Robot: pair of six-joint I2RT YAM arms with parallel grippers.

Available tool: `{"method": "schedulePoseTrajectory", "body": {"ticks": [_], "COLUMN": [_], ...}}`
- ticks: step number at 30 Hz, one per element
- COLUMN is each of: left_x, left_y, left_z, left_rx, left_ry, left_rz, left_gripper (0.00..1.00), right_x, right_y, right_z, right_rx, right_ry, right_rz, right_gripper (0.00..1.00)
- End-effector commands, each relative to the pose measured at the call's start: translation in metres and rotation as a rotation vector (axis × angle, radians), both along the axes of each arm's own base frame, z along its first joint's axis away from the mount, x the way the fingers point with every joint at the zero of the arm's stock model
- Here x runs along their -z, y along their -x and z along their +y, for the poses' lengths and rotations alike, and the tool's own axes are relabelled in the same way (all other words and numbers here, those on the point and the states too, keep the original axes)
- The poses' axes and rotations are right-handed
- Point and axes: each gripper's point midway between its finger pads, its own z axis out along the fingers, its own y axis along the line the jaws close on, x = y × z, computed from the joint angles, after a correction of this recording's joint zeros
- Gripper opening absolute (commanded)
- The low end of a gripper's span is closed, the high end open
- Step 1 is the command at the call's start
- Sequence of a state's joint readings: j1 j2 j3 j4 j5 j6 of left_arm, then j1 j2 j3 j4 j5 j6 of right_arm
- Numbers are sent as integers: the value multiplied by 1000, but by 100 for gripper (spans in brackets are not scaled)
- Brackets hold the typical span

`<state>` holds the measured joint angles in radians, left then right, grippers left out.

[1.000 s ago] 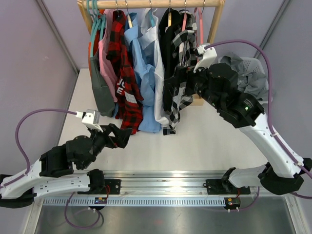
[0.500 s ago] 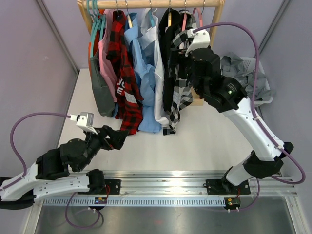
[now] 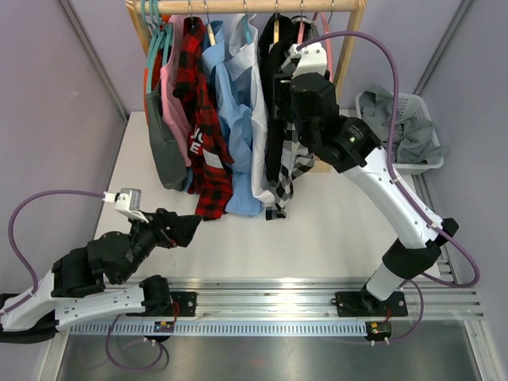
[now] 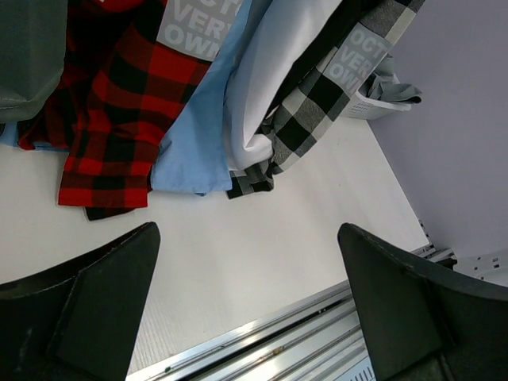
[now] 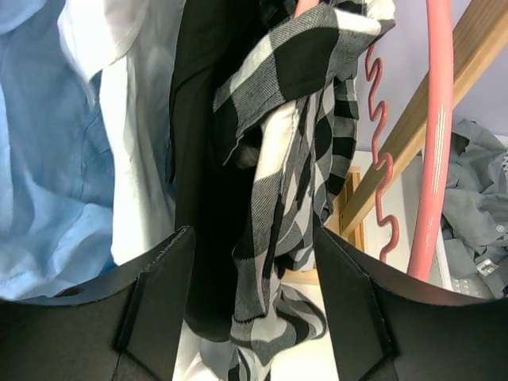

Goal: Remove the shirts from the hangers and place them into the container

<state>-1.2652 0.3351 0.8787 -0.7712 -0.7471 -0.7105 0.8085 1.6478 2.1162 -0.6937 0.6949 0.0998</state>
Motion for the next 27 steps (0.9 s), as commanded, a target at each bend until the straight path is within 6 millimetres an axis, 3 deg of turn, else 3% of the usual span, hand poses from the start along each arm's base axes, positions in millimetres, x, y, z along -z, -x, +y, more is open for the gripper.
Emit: {"method": "schedulePoseTrajectory", "body": {"ticks": [1,11,14,16,22,27], "left_x": [-5,-4,-4,-3,0,-1], "left_y": [1,3,3,2,1,0], "left_z": [0,3,3,2,-2,-7], "left_rx": [-1,0,-2,-2,-2,4], "left_ry": [59,73,71,68,55,45], "left_rz": [6,10,10,11,11,6], "left_gripper": [99,99,99,99,99,99], "right_x": [-18,18,17,10,-21,-64], "right_y": [-11,-50,-52,-48,-36,-31], "right_z": [-15,-28,-25,-28,-40,-56], "right_rx": [67,60,42,38,27,42], "right_ry": [-15,-27,-29,-39,-36,24], "right_rz": [-47,46,47,33,-51,-181], "right_gripper": [68,57,22,0,0,0]}}
